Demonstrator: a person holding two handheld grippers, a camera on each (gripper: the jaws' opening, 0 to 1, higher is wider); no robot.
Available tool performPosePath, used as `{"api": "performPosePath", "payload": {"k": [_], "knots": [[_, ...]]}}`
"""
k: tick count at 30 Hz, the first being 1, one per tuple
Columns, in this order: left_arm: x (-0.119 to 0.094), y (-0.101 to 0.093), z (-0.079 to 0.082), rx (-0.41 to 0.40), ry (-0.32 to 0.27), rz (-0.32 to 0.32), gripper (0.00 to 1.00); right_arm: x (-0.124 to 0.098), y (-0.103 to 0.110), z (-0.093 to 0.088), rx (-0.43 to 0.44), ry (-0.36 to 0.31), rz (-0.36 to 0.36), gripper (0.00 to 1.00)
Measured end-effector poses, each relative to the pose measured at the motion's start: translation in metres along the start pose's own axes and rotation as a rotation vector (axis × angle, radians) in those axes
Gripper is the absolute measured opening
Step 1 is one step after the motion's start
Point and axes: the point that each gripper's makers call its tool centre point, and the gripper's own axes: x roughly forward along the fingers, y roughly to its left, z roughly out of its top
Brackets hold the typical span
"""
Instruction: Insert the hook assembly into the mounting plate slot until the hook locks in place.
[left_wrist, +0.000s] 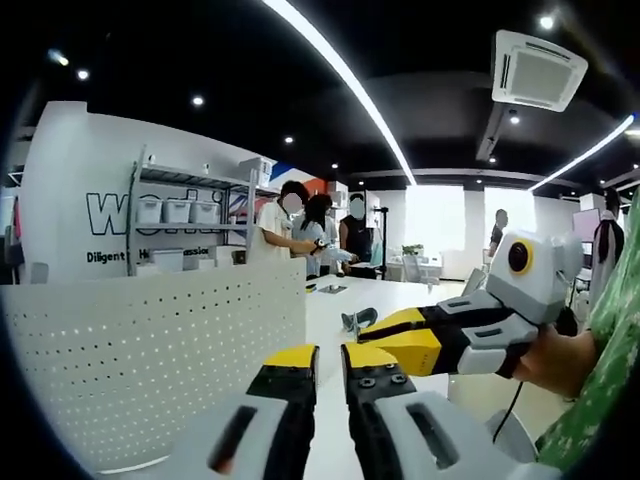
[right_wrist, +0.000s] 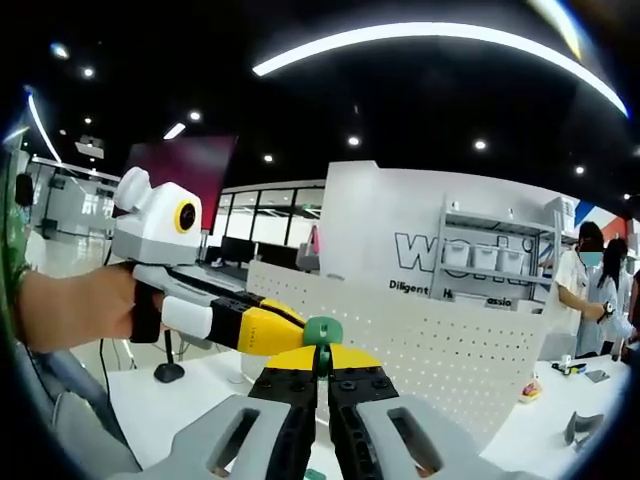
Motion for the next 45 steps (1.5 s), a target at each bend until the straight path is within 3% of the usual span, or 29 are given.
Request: {"api": "performPosePath", "payload": {"k": [10, 12, 18, 28, 34, 45], "knots": [[-0.01, -0.001, -0.001, -0.031, -0.01, -0.058, 0.22, -0.001, -0.003, -0.003, 0.0, 0.01, -0.009, 0.01], [-0.012, -0.004, -0.001, -0.036, -0.012, -0.081, 0.28, -0.001, -0.004, -0.004, 0.001, 0.011, -0.011, 0.01], [-0.016, -0.012, -0.008, -0.02, 0.022, -0.126, 0.35, 0.001, -0.007, -0.007, -0.003, 0.019, -0.015, 0.01], [-0.026, -0.02, -0.032, -0.002, 0.105, -0.18, 0.58, 0.005, -0.016, -0.024, 0.009, 0.057, -0.028, 0.01], [-0.037, -0.028, -0.042, -0.017, 0.095, -0.233, 0.73, 0.007, -0.026, -0.04, 0.028, 0.087, -0.043, 0.01], [-0.067, -0.024, -0.068, -0.066, 0.083, -0.251, 0.83, 0.012, -0.04, -0.061, 0.038, 0.127, -0.06, 0.01]]}}
